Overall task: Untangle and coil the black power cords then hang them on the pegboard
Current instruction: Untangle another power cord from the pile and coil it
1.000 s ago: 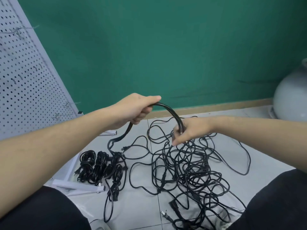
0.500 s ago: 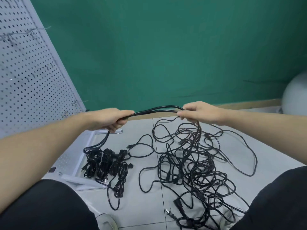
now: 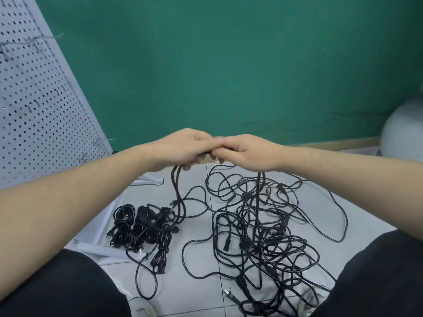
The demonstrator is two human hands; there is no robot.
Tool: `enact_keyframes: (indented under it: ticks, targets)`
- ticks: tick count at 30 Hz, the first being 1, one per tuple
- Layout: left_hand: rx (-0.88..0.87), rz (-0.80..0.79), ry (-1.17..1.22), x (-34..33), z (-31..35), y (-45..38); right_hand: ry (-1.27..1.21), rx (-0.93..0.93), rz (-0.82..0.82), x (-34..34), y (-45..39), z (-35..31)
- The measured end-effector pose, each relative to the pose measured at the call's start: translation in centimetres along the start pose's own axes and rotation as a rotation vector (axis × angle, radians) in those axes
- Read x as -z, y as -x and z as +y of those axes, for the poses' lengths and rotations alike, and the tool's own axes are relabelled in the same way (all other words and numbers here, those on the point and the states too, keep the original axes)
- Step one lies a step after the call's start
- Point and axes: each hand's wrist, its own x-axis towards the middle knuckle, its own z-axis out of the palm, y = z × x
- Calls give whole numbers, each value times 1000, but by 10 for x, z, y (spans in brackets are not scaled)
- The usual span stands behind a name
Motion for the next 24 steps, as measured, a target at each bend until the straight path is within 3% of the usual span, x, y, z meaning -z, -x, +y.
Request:
enact_keyframes:
  ticks: [3,6,8,12,16,21,24]
  targets:
    - [-46,64,-165,3,-1,-1,-78,-122,-144,-3,4,11]
    - [-106,134,-41,14,-2,3,43,-170,-389,-16,14,38]
    - [-126,129,25,22,-1,6,64,-199,-455,-22,21,55]
    - [-48,34,34,34,-13,12,6,-249,-320,-10,23,65]
    - [92,-47,-120,45,-33,17,-72,-297,-222,-2,21,65]
    - [286,-367,-207,36,-48,24,-49,-258,-119,2,17,44]
    - [264,-452,-49,33,-43,25,-50,-215,-7,4,12,28]
